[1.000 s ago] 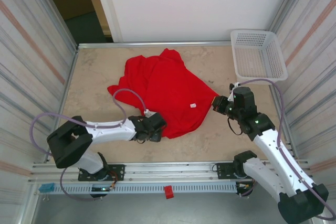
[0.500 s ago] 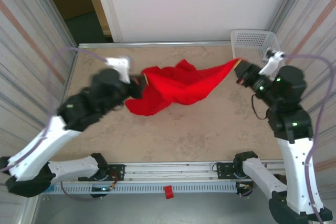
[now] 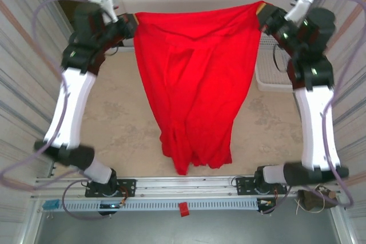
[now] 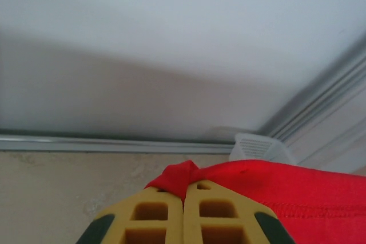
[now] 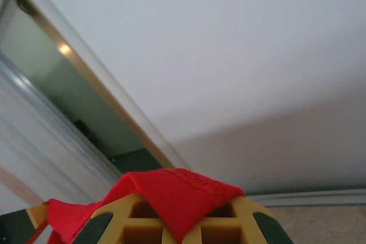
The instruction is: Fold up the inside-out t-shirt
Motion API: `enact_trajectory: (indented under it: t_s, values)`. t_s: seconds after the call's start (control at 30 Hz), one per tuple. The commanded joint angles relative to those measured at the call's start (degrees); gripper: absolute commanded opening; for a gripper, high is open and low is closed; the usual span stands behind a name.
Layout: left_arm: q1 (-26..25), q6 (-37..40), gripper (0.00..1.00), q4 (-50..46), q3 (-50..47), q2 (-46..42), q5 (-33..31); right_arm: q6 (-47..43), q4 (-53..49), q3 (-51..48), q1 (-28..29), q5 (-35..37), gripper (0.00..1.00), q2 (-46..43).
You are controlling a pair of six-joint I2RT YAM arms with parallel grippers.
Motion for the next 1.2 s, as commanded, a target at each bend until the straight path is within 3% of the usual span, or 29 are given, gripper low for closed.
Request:
enact_trajectory:
  t_s: [0.0,0.17,0.23,0.33,0.47,0.57,0.73,0.87,1.0,1.07,1.17]
  values:
    - [2.9,0.1,0.0,0.0,13.6,10.7,6.4,4.1,4.4,8.8,-2.1,-3.5,0.0,10.2]
    - [6.3,-7.5,0.0,-3.1,44.4,29.1,8.5,7.3,-2.4,38.4,-3.7,-7.7,0.0,27.6]
    - [7.3,-12.1,0.0,2.8,44.7,28.7,9.9,8.7,-4.4,48.4,-4.1,-8.0,0.0,31.6]
    - [7.8,-15.0,0.0,12.3,33.6,20.9,10.3,9.1,-3.2,45.5,-5.0,-8.2,0.0,28.3]
    - [7.6,-13.6,0.0,8.8,30.4,17.1,14.8,5.9,2.8,22.2,-4.9,-7.0,0.0,14.2]
    - [5.6,-8.6,0.0,5.5,20.4,11.9,17.9,5.4,7.2,-2.0,-5.0,-3.7,0.0,0.8]
    - [-0.4,2.2,0.0,4.8,-13.8,-3.0,17.1,5.7,9.4,-42.8,-3.0,1.1,0.0,-21.6]
    - [-4.1,2.4,0.0,11.1,-45.5,-15.0,13.7,8.5,6.2,-66.5,-0.2,4.6,0.0,-33.6]
    - [-9.7,-3.7,0.0,19.0,-74.9,-27.2,5.7,13.2,0.8,-83.2,6.1,12.4,0.0,-43.8]
    - [-12.9,-7.7,0.01,21.0,-84.4,-31.9,2.6,15.3,-2.9,-87.5,8.4,15.1,0.0,-49.0]
    - [-17.1,-10.6,0.24,18.9,-90.4,-37.1,-1.4,17.4,-8.1,-91.2,10.7,17.3,0.0,-55.5]
